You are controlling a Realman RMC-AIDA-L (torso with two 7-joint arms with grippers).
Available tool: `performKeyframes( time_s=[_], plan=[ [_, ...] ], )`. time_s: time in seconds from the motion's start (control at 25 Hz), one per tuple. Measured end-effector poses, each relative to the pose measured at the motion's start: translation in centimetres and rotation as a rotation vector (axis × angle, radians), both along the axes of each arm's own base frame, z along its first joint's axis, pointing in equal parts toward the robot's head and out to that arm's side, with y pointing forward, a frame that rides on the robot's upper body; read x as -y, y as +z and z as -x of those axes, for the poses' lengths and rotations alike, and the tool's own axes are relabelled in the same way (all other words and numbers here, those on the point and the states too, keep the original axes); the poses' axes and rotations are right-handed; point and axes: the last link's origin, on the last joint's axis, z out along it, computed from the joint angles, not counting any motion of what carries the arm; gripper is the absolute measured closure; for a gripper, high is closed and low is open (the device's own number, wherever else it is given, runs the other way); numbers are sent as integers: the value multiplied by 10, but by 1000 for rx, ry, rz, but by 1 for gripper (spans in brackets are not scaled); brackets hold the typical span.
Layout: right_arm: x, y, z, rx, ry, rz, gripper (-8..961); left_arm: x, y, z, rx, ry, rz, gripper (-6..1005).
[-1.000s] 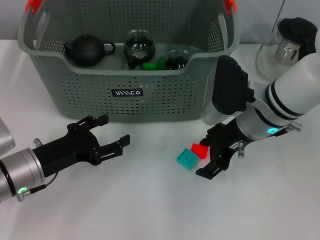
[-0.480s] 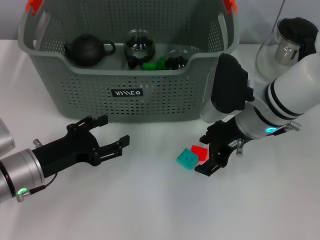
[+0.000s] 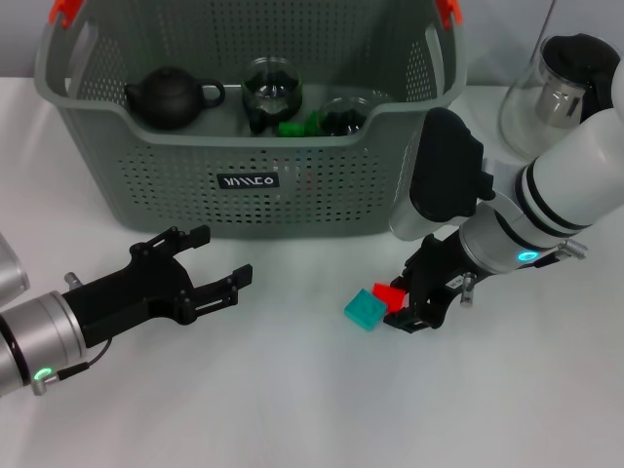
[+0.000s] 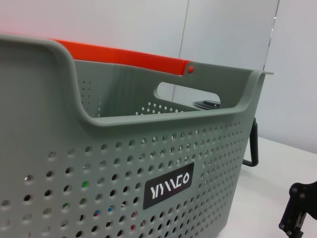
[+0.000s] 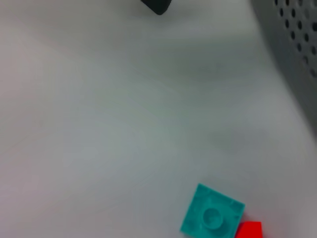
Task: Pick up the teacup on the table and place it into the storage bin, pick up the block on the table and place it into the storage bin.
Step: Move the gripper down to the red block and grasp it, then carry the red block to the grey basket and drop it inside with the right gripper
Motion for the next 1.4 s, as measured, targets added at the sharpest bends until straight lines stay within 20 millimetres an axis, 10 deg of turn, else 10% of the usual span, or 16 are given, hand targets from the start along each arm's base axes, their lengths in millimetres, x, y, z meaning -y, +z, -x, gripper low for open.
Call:
performKeyframes(
  time_s=[0.56, 1.04, 1.4],
  plan=[
    [2, 10, 5, -27, -30, 12, 646, 2, -1, 2, 0, 11, 1, 141],
    [2, 134, 85, -516, -2, -163, 646, 1, -2, 2, -1, 12, 1, 141],
    [-46, 78, 141, -465, -12, -347, 634, -1, -3, -1, 3, 5, 3, 141]
  ],
)
